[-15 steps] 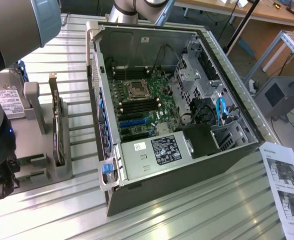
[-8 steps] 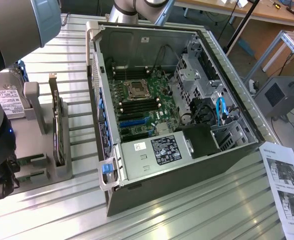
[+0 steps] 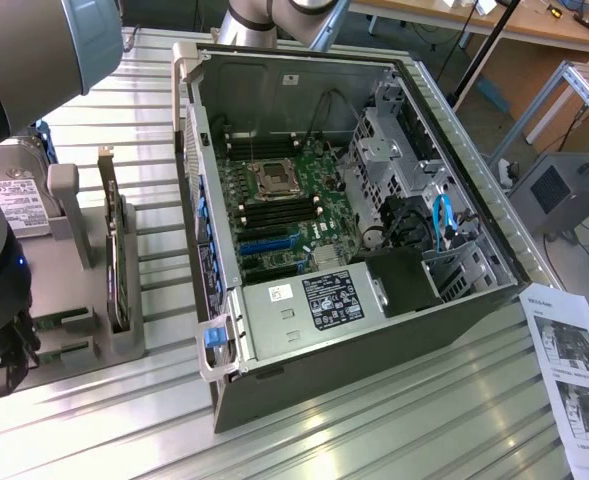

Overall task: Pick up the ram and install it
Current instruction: 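Pick up the ram and move it above insertion slot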

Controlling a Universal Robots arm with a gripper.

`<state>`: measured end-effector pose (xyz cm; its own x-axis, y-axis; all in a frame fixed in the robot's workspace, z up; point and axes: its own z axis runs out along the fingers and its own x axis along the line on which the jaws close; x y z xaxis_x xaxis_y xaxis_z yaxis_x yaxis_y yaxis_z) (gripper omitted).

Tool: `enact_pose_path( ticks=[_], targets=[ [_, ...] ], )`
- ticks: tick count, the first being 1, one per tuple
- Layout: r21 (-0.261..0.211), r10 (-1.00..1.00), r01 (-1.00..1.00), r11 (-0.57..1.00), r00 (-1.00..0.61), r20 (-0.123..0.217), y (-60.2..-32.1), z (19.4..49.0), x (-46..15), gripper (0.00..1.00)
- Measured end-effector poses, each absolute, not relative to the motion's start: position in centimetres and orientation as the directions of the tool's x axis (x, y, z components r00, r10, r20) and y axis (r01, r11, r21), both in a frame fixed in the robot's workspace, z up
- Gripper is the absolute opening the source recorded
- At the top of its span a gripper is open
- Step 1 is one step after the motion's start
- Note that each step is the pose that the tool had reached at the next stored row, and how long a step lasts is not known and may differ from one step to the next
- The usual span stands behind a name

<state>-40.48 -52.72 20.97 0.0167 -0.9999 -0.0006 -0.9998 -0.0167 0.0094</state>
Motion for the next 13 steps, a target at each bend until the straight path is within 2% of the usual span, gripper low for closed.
enact_pose_path(
  ticks=[3, 13],
  targets=[
    [0.009, -1.0, -1.0, -0.017, 0.017, -0.001, -52.72, 20.97, -40.48, 0.12],
    [0.009, -1.0, -1.0, -0.017, 0.017, -0.001, -52.72, 20.97, -40.48, 0.12]
  ],
)
